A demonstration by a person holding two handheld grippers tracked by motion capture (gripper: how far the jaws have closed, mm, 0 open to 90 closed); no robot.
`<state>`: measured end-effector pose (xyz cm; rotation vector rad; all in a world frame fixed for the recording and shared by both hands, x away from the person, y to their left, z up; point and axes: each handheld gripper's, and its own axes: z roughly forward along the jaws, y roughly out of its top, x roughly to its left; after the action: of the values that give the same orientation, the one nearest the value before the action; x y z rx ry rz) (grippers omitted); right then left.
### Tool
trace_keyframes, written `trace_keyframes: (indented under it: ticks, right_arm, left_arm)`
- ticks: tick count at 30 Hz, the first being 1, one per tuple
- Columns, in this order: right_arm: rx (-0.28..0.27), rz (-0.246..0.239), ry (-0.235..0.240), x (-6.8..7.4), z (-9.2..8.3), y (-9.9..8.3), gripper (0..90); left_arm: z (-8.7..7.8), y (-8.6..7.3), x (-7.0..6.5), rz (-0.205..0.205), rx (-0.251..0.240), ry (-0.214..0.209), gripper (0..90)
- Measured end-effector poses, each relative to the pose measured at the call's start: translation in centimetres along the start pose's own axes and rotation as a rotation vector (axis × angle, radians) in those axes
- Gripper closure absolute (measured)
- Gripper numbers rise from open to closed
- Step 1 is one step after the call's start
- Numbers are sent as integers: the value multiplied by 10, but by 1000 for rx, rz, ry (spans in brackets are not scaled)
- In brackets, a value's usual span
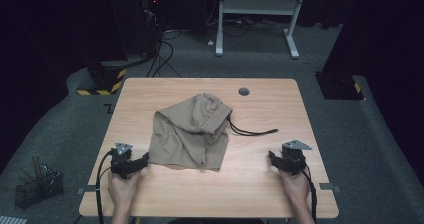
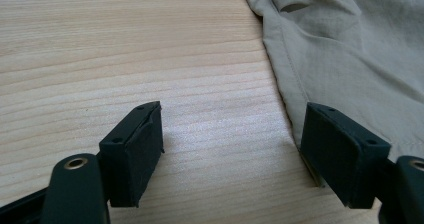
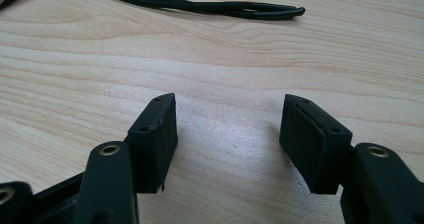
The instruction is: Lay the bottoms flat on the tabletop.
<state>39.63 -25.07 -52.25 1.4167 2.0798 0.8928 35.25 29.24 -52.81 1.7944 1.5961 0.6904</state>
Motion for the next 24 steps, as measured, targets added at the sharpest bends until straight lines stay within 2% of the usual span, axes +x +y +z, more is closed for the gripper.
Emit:
trace_keyframes:
  ticks: [15,19,22,24]
  right_arm:
    - [0,-6,1,1,1,1,402]
    - [-12,-48,-10,5,1,2,445]
    - [-11,-52,2,7,2,3,461]
    - [-6,-37,33,8,3,4,460]
  left_arm:
    - [0,0,0,1,0,0,247]
    - [0,0,0,1,0,0,247]
    - [0,0,0,1,0,0,248]
    - [0,0,0,1,0,0,247]
